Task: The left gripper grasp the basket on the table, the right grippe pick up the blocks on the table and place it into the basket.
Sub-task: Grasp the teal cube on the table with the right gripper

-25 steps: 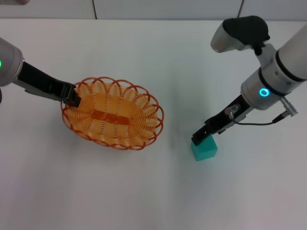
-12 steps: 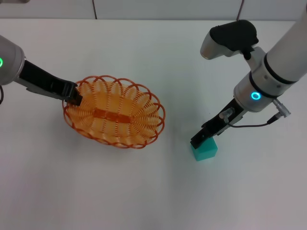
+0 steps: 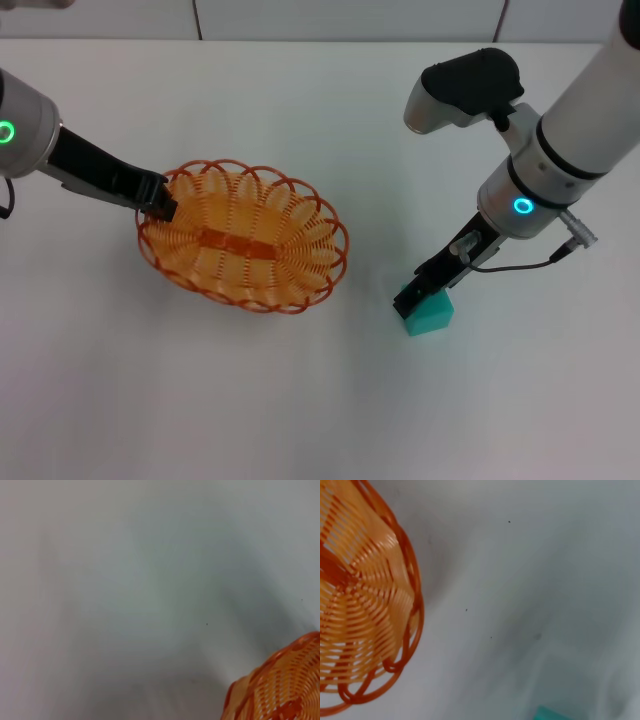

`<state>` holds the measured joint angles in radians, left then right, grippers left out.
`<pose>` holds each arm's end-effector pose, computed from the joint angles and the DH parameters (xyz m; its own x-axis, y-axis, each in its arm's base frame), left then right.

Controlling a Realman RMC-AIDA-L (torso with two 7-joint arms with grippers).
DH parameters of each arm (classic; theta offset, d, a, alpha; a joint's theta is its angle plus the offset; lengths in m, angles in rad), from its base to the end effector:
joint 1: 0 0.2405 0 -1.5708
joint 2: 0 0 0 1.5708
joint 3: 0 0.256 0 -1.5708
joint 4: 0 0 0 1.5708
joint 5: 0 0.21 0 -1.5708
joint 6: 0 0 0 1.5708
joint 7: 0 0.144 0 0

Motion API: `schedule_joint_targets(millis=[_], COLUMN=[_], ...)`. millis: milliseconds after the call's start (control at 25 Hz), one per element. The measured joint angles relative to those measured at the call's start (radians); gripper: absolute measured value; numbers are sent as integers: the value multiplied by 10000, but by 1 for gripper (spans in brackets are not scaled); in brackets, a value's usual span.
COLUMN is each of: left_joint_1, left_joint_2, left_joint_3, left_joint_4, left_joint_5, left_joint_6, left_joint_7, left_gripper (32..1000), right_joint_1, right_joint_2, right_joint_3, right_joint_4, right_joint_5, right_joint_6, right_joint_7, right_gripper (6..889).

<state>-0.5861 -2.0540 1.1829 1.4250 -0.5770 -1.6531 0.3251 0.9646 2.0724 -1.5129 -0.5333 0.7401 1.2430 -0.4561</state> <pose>-0.1882 0.3589 0.0485 0.5018 0.8635 0.0503 0.7836 -0.4291 -0.4493 0.1991 0.3730 -0.0916 0.5072 -0.8091 0.2970 -0.7264 -0.5867 -0.3578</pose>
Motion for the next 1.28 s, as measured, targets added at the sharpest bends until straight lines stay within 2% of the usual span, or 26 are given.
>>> schedule_joint_targets(millis=[600, 920, 1280], left_joint_1=[-59, -68, -19], left_joint_2=[12, 11, 4], left_joint_3=[-3, -3, 15], left_joint_4=[-50, -80, -117], left_joint_5=[-152, -152, -151], left_joint_6=[58, 82, 172], left_joint_7=[0, 31, 47], left_gripper=[77, 77, 77], right_joint_1=[523, 502, 162], right_joint_2=[0, -9, -54], right_joint_3=[-46, -38, 61], right_joint_4=[716, 716, 655], right_joint_5=[-5, 221, 344], right_joint_6=[-175, -268, -285], right_joint_7=[-70, -212, -477], right_gripper=[861, 861, 858])
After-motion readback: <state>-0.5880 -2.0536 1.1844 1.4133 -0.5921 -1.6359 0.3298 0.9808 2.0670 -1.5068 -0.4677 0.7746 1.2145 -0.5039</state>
